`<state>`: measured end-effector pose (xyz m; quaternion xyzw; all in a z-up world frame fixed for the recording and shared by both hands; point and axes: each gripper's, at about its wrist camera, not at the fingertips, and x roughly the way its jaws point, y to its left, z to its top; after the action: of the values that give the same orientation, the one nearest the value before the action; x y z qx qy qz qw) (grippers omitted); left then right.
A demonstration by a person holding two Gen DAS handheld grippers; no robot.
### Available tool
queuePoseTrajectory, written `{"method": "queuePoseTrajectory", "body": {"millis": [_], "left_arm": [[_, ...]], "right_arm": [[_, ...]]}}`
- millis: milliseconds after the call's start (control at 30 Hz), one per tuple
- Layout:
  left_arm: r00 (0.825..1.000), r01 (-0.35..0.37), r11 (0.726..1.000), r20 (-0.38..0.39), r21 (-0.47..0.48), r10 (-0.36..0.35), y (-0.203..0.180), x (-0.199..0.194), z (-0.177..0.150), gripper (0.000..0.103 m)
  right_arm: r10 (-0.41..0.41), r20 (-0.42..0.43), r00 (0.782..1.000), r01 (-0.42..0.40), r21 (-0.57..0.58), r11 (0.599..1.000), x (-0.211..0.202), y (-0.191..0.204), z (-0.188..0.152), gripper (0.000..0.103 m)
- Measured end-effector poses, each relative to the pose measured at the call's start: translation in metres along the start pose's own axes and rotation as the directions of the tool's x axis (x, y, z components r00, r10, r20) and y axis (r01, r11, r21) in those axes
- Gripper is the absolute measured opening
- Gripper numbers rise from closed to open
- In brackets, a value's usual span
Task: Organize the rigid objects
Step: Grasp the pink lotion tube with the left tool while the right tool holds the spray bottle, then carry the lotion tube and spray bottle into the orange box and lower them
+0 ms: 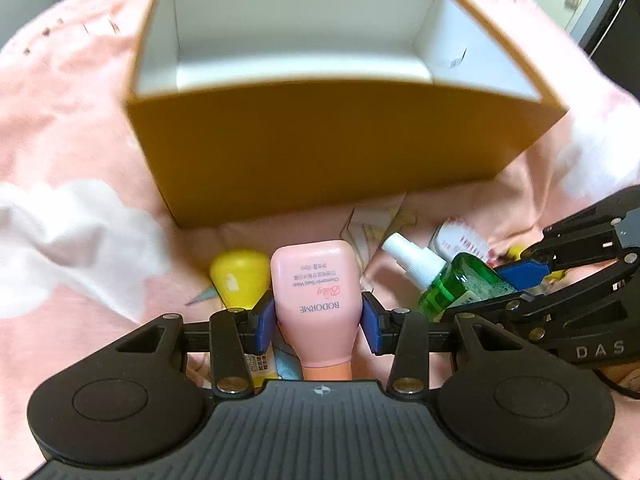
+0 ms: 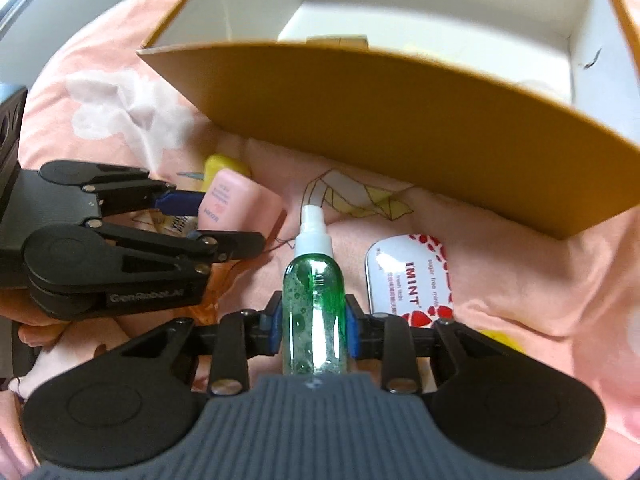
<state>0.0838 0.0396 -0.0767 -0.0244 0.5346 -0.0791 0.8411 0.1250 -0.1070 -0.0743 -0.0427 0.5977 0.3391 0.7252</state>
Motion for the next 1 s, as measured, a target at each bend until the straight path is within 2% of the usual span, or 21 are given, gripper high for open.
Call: {"method": "queuePoseTrajectory", "body": {"millis": [267, 467, 700, 833, 1000], "left_arm": [[0.989, 0.018, 0.999, 0.145, -0.026, -0.014, -0.006, -0.059, 0.008, 0.049], [0.959, 0.024, 0.997, 0.284, -0.069, -0.004, -0.011, -0.097, 0.03, 0.049], [0.931, 0.033, 0.998, 0.365, -0.057, -0.01, -0.008, -0.11, 0.075, 0.049], [0.937, 0.066, 0.995, 0.347, -0.074, -0.036, 0.006, -0.099, 0.106, 0.049], [0.963, 0.045, 0.997, 0.269, -0.064, -0.026, 0.019, -0.064, 0.139, 0.049]], "right_arm": [[0.008, 0.141, 0.99, -0.003, -0.029, 1.0, -0.05, 0.009, -0.004, 0.029], [0.021, 0.273, 0.962, -0.004, -0.06, 0.998, -0.09, 0.015, 0.006, 0.029], [0.007, 0.379, 0.926, 0.017, -0.059, 0.998, -0.12, 0.008, 0.042, 0.029], [0.018, 0.398, 0.917, -0.022, 0.005, 1.0, -0.12, -0.01, 0.076, 0.029], [0.005, 0.393, 0.919, -0.037, 0.072, 0.997, -0.103, -0.027, 0.116, 0.029]]}}
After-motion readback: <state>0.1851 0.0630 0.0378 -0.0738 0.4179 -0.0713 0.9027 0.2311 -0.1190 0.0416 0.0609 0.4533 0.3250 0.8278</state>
